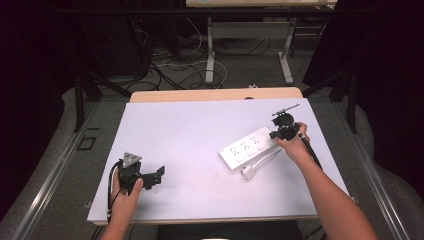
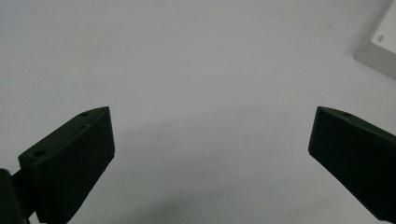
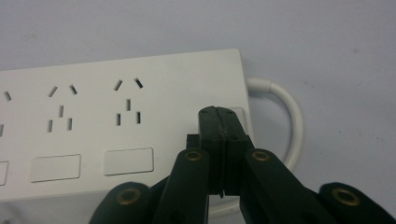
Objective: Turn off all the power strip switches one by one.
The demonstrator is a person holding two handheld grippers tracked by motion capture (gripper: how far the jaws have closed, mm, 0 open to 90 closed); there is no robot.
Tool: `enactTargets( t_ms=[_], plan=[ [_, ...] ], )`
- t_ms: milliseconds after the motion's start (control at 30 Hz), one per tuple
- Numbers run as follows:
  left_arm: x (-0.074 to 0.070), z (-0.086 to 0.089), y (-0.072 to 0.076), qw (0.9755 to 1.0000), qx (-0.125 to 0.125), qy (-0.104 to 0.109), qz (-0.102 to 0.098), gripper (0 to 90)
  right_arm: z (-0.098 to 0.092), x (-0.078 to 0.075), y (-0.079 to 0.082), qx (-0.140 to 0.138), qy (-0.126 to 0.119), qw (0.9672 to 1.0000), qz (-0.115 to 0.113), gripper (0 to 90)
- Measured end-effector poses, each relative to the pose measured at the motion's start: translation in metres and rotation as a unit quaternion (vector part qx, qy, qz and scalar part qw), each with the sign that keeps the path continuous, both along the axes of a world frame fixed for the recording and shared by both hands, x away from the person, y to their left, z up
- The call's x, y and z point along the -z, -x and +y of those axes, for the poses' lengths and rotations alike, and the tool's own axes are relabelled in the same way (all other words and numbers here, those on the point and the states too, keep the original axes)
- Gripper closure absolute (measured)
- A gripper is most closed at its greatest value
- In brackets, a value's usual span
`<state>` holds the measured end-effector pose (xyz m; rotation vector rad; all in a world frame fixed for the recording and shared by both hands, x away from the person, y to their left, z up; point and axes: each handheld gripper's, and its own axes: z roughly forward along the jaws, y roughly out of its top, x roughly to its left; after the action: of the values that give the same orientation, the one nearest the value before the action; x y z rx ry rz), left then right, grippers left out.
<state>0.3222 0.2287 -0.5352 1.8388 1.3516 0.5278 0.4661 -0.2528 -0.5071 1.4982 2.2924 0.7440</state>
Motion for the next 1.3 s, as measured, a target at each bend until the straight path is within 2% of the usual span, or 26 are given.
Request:
enactTargets(
  t_ms=[167,367,600,900,933,1033,1100,1133,1300],
  plan=[
    [0.0,0.0,0.0,1.0,0.0,0.001,0.0,0.4,0.003,-0.001,0.002,-0.008,-0.001,1.0,-0.002,90.0],
    [0.0,-0.001,0.0,1.0,-0.001,0.002,-0.001,0.4,0.007,-0.003,0.006,-0.02,-0.016,0.9997,-0.002,90.0],
    [0.0,-0.001,0.0,1.0,-0.001,0.001,-0.001,0.4,0.012,-0.005,0.01,-0.031,-0.009,0.9995,0.001,90.0],
    [0.0,0.0,0.0,1.0,-0.001,0.001,0.0,0.4,0.021,-0.006,0.014,-0.04,-0.013,0.9991,0.004,90.0],
    [0.0,0.0,0.0,1.0,0.0,0.001,0.001,0.4,0.022,-0.006,0.015,-0.049,-0.014,0.9987,0.008,90.0],
    [0.0,-0.001,0.0,1.0,-0.001,0.001,-0.001,0.4,0.024,-0.006,0.016,-0.051,-0.009,0.9986,0.003,90.0],
    [0.0,0.0,0.0,1.0,-0.001,0.001,0.0,0.4,0.026,-0.006,0.017,-0.049,-0.013,0.9987,0.008,90.0],
    [0.0,0.0,0.0,1.0,-0.001,0.001,0.0,0.4,0.027,-0.006,0.017,-0.057,-0.014,0.9982,0.006,90.0],
    [0.0,0.0,0.0,1.0,0.0,0.0,0.0,0.4,0.031,-0.006,0.019,-0.055,-0.014,0.9983,0.014,90.0]
  ],
)
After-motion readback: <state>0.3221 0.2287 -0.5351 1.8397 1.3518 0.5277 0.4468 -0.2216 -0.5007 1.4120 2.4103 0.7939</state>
